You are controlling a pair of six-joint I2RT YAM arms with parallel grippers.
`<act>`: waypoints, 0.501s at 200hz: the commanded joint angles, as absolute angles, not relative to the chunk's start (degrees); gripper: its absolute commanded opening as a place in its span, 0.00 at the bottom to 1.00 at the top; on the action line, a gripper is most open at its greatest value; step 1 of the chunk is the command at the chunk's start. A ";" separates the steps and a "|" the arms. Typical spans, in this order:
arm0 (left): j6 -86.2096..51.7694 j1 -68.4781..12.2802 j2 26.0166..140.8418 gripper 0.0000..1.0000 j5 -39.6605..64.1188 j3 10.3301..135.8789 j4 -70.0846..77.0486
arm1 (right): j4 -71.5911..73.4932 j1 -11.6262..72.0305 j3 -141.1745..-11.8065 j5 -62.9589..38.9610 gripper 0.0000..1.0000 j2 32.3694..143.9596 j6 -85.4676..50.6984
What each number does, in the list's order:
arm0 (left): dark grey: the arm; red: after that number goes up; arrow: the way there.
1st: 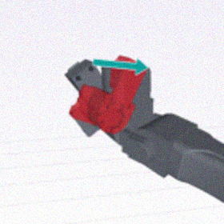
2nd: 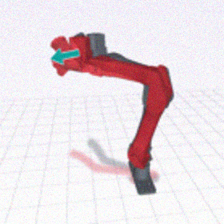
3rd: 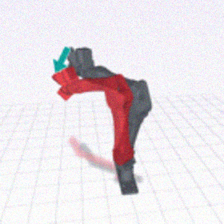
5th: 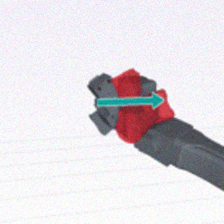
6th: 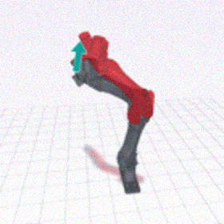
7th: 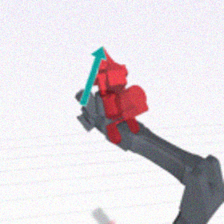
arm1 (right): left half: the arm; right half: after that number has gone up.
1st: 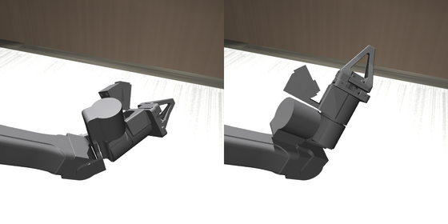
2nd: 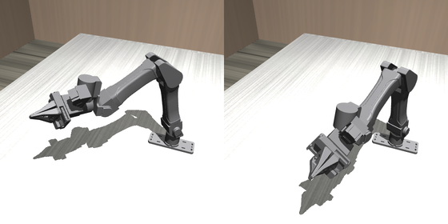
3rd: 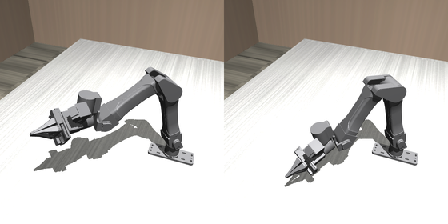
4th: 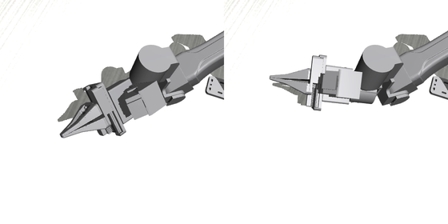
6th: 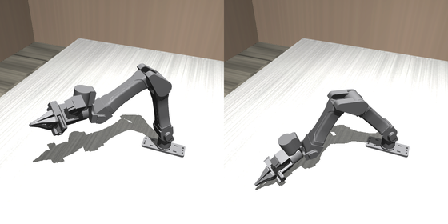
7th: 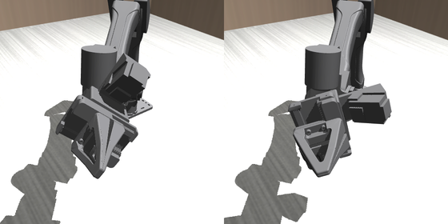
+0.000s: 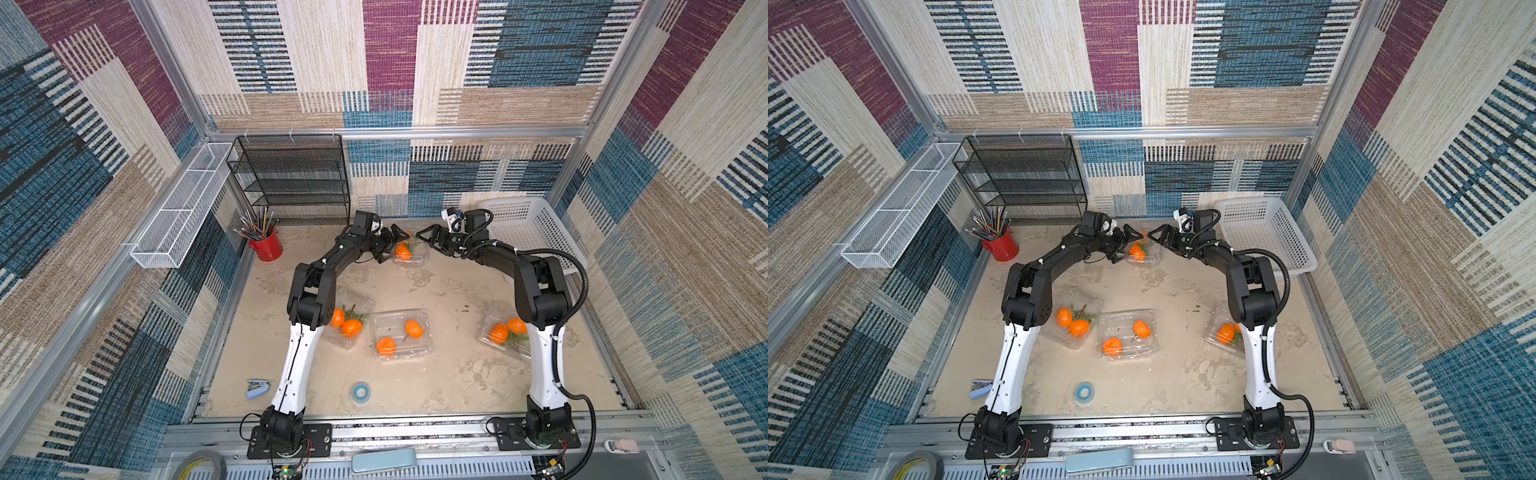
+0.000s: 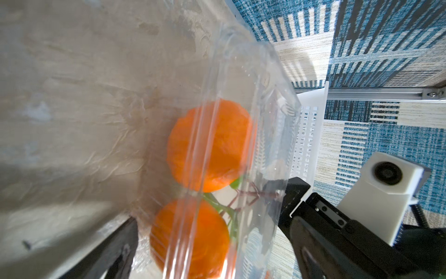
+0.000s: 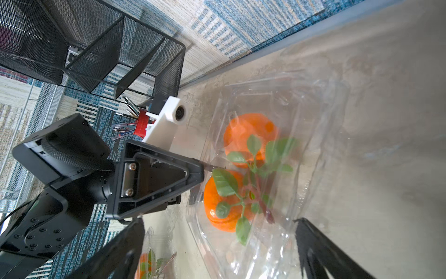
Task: Take oranges out of containers
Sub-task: Open the packing box at the center of the board.
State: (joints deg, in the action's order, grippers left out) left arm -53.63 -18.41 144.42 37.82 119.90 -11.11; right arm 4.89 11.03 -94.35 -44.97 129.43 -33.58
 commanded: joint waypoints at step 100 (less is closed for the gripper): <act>-54.60 -18.46 143.72 0.99 39.20 118.95 -8.80 | 5.55 12.02 -93.93 -44.73 0.99 127.12 -33.46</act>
State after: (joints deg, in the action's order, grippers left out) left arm -54.02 -18.48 144.64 37.93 119.77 -10.70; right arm 5.04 11.77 -94.30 -44.80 128.27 -33.71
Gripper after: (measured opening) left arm 0.993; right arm 0.985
